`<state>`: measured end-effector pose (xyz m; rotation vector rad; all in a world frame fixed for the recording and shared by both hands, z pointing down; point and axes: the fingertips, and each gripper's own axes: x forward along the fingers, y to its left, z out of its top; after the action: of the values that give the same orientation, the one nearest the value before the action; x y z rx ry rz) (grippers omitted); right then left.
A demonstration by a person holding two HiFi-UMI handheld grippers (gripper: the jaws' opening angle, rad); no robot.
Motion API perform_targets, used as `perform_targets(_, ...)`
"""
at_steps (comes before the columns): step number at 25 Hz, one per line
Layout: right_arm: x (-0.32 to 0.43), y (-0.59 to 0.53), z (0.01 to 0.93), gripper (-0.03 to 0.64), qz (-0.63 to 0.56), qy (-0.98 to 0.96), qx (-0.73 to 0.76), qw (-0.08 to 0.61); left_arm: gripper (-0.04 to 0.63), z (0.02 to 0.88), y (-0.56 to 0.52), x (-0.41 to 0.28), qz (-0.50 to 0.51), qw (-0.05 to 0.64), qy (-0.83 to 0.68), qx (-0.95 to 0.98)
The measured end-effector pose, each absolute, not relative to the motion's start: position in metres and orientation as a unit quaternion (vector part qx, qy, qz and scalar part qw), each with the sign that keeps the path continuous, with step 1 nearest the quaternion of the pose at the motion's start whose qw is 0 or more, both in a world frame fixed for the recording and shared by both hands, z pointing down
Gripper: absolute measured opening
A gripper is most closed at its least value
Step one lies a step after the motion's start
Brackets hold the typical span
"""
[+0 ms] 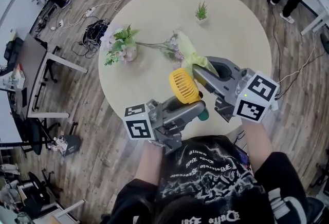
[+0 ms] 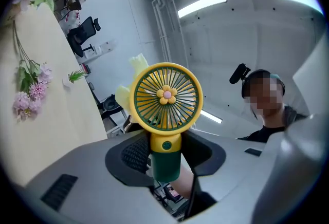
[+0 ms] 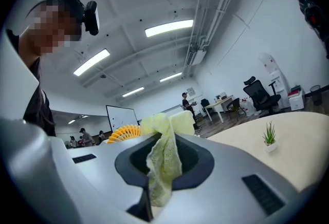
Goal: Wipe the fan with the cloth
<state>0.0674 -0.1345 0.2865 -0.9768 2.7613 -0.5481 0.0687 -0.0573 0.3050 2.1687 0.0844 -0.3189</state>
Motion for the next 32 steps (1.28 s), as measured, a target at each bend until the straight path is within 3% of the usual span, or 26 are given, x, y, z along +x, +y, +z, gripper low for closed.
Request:
perform_targets(11,0.053,-0.097,0.304,0.044,-0.162,0.962,-0.222,-0.005,0.197,0.305,-0.068,0.051,-0.156,0.458,0.003,0.875)
perform_targets(27,0.056,-0.077,0.264,0.044,-0.119,0.973,-0.174,0.094,0.198,0.306,-0.054,0.061,-0.102,0.427,0.019,0.898)
perform_targets(32,0.050,-0.080,0.262,0.044,-0.120,0.974,-0.172,0.085,0.197,0.312,-0.034,0.072,-0.062,0.411,0.036,0.909)
